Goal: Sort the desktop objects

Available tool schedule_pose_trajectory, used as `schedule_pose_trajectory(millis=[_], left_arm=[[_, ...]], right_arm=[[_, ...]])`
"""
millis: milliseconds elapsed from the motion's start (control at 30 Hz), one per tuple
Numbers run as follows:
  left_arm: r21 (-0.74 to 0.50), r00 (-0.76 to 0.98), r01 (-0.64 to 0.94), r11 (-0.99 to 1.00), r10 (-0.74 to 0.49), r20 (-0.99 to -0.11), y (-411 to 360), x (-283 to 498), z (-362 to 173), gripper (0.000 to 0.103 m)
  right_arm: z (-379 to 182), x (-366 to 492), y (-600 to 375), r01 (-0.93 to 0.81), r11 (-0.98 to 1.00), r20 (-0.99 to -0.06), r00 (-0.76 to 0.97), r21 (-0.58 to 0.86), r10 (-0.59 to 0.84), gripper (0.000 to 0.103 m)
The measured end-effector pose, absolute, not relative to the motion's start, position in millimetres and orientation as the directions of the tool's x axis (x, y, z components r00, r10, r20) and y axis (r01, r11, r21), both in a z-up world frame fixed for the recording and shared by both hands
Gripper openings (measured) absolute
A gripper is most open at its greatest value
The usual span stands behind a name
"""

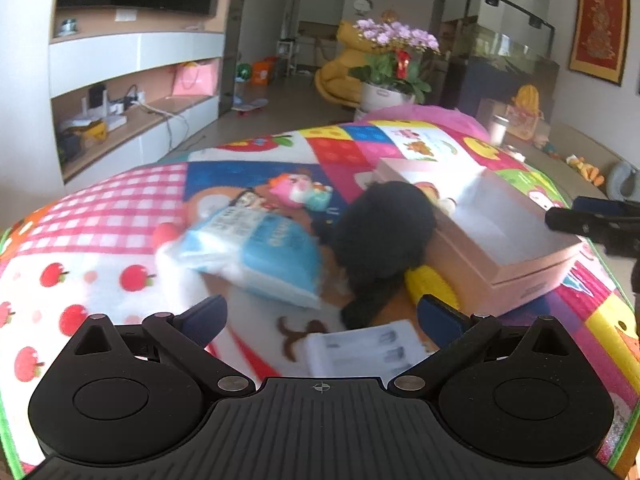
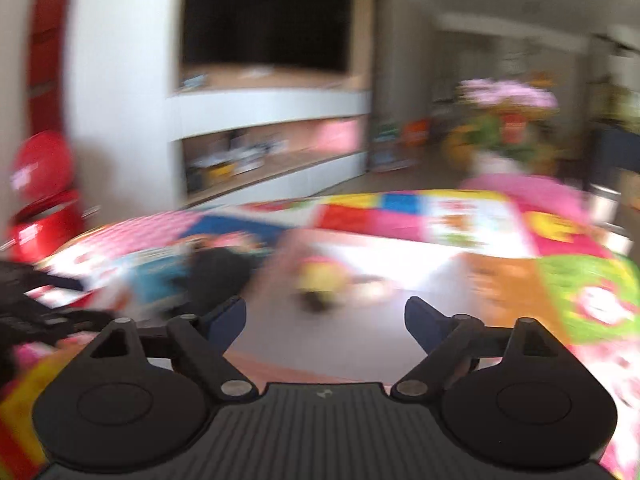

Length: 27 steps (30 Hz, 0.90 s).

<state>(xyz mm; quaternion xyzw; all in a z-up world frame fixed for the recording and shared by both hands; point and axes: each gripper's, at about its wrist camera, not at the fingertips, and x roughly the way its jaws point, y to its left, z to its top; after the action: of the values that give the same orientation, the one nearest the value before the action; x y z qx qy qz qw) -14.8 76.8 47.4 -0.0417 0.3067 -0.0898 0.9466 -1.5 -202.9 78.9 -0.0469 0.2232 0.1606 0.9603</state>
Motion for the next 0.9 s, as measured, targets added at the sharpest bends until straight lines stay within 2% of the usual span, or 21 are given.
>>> schedule_pose_trajectory(millis=[200,267,333,500,633,667,700,733,767,800,833,900], left_arm=[[-0.084,0.806,0.205,0.975,-0.217,-0.551,63.7,-20.0,48.2,0.103],[-0.087,0.810,0.204,0.975,-0.218,-0.544,64.8,-27.1,48.4,0.103],[-0.090,0.810,0.197,0.976,-0.214,-0.546,66.5,-32.9,46.6,0.103],[-0.106,0.802,0.181,0.978,-0.209,-0.560,68.6,-46.1,38.3,0.103],[-0.080,0.805,0.179,0.981,-0.193,-0.560,63.0,-52.9,34.7,0.103],[-0.063,0.810,0.167,0.984,-0.173,-0.561,61.7,-53.0,33.9,0.103],[-0.040,0.815,0.151,0.988,-0.147,-0.560,60.2,-52.9,33.2,0.103],[-0.019,0.822,0.137,0.990,-0.125,-0.556,59.5,-53.6,32.7,0.103],[-0.009,0.825,0.133,0.991,-0.116,-0.552,59.2,-54.8,32.3,0.103],[-0.009,0.826,0.136,0.991,-0.118,-0.551,59.9,-56.2,32.3,0.103],[-0.013,0.825,0.143,0.990,-0.126,-0.551,59.6,-58.6,31.6,0.103],[-0.010,0.821,0.159,0.987,-0.138,-0.554,58.0,-61.4,29.9,0.103]], right_arm=[[47.6,25.1,-256.7,-0.061,0.984,-0.490,0.861,0.165,0.136,0.095],[36.3,36.4,-260.5,-0.052,0.972,-0.513,0.842,0.228,0.166,0.095],[31.4,44.3,-257.0,-0.066,0.960,-0.519,0.830,0.271,0.204,0.103],[29.3,42.6,-237.8,-0.150,0.954,-0.508,0.819,0.258,0.266,0.103],[39.8,6.8,-206.5,-0.221,0.974,-0.417,0.882,0.043,0.218,0.102],[41.7,-1.8,-198.3,-0.264,0.964,-0.409,0.879,0.012,0.246,0.101],[43.5,-10.3,-189.7,-0.316,0.949,-0.413,0.865,-0.007,0.285,0.091],[44.8,-12.9,-180.1,-0.362,0.932,-0.431,0.843,-0.014,0.321,0.078],[45.2,-15.9,-172.6,-0.401,0.916,-0.453,0.819,-0.013,0.352,0.070],[45.6,-17.8,-164.6,-0.436,0.900,-0.476,0.794,-0.012,0.379,0.053],[47.3,-19.0,-156.0,-0.469,0.883,-0.492,0.774,-0.020,0.399,0.046],[54.5,-20.0,-134.3,-0.502,0.861,-0.479,0.777,-0.078,0.409,0.045]])
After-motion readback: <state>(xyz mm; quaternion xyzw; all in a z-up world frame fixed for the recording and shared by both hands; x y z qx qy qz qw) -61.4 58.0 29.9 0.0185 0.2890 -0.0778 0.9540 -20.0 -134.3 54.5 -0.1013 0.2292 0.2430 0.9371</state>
